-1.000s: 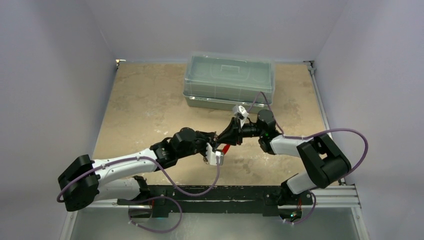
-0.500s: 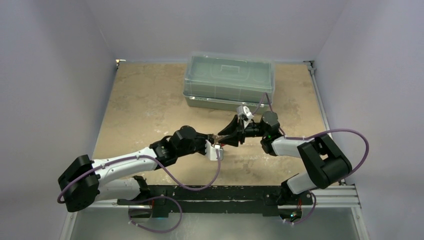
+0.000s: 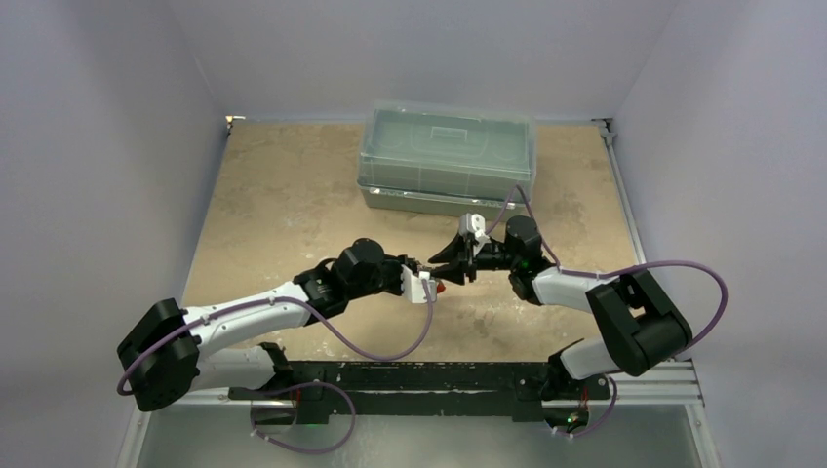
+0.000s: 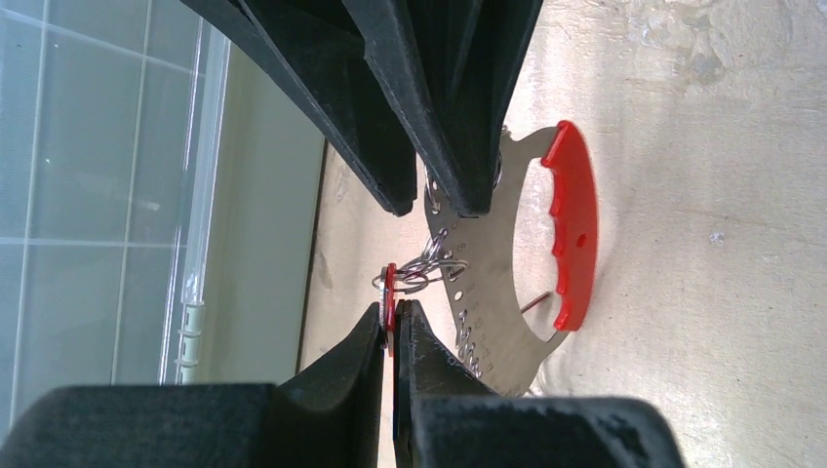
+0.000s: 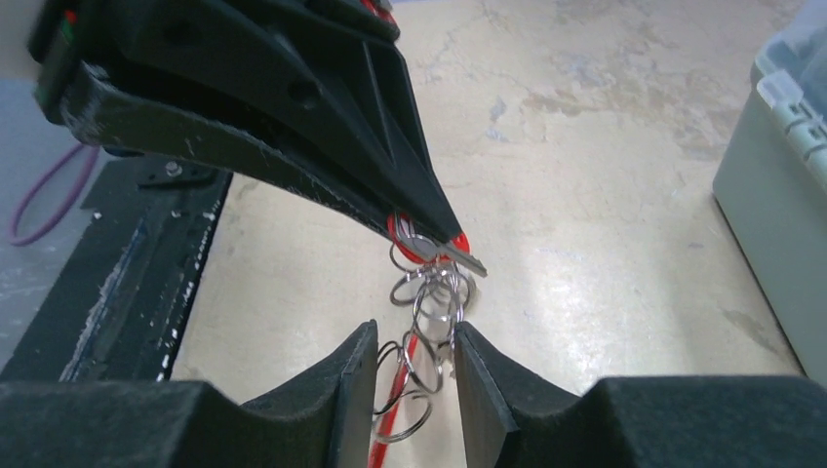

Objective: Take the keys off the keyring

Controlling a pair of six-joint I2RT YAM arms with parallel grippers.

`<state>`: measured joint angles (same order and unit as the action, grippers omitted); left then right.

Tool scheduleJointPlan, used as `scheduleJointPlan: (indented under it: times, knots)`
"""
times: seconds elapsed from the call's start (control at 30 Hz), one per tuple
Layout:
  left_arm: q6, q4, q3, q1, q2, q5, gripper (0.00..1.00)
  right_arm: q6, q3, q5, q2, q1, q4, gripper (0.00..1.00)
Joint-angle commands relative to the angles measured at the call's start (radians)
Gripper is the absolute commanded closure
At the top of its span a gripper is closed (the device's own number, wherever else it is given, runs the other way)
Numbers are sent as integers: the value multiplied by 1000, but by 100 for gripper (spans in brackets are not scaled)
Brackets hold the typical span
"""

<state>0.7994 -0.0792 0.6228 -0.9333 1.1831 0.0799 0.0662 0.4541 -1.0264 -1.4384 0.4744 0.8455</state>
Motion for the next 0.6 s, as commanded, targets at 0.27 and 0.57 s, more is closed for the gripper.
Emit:
scheduleJointPlan:
  times: [0.27, 0.57]
  knots:
    - [-56, -5, 58, 10, 19, 38, 100, 77, 25, 126, 10, 15, -43, 67]
    - [-196, 41, 99, 48, 67, 14, 100, 116, 103, 46, 35, -3, -101, 59]
